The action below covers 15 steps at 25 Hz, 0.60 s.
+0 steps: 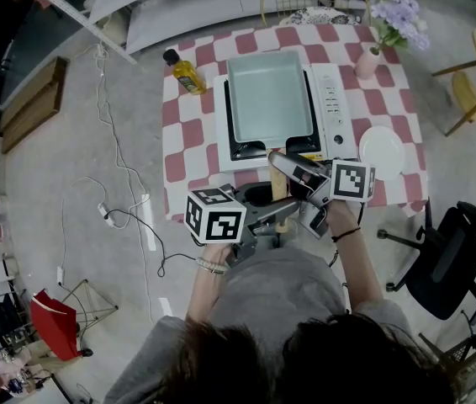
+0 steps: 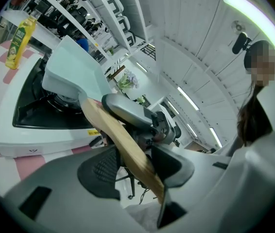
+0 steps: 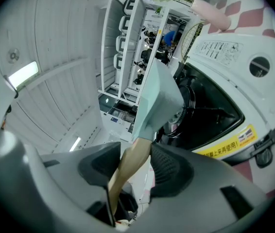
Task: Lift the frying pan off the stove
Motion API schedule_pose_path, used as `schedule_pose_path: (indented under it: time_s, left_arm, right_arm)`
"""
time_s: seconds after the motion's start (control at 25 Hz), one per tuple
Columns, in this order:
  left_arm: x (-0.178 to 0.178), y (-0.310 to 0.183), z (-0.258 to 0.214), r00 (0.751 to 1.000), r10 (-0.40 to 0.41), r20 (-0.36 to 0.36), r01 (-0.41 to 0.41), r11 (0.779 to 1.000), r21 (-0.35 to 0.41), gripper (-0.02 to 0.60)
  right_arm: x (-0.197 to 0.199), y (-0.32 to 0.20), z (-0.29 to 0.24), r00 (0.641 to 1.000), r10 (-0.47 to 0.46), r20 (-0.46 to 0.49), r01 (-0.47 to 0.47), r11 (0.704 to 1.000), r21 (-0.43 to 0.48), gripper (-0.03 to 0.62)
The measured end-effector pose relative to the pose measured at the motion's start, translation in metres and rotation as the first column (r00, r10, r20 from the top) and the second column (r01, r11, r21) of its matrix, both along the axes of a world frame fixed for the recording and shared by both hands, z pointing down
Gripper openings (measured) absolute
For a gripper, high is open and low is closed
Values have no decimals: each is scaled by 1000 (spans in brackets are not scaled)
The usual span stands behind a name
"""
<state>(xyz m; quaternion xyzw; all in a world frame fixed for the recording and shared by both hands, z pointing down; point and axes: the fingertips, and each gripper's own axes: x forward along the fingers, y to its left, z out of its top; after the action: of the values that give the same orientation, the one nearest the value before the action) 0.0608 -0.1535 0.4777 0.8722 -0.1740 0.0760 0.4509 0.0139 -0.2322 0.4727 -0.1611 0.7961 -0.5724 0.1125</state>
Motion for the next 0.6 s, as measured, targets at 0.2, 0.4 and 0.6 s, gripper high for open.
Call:
schedule_pose_path:
  time_s: [0.2,0.4,0.6]
  left_arm:
    - [-1,0,-8,1000,5,0,-5,1000,30,204]
    - [0,-1,-18,1000,13,-2,-13,998,59,204]
    - [-1,-1,-29,1000,21,-2,-20,996,92,204]
  right_arm:
    - [1,0,-9,1000,10,-3,-10,1000,28,209]
    - [3,-1,-20,1000,19,-16,-18,998,57,209]
    - [3,-1,-32,1000,28,-10,-27,996,87,209]
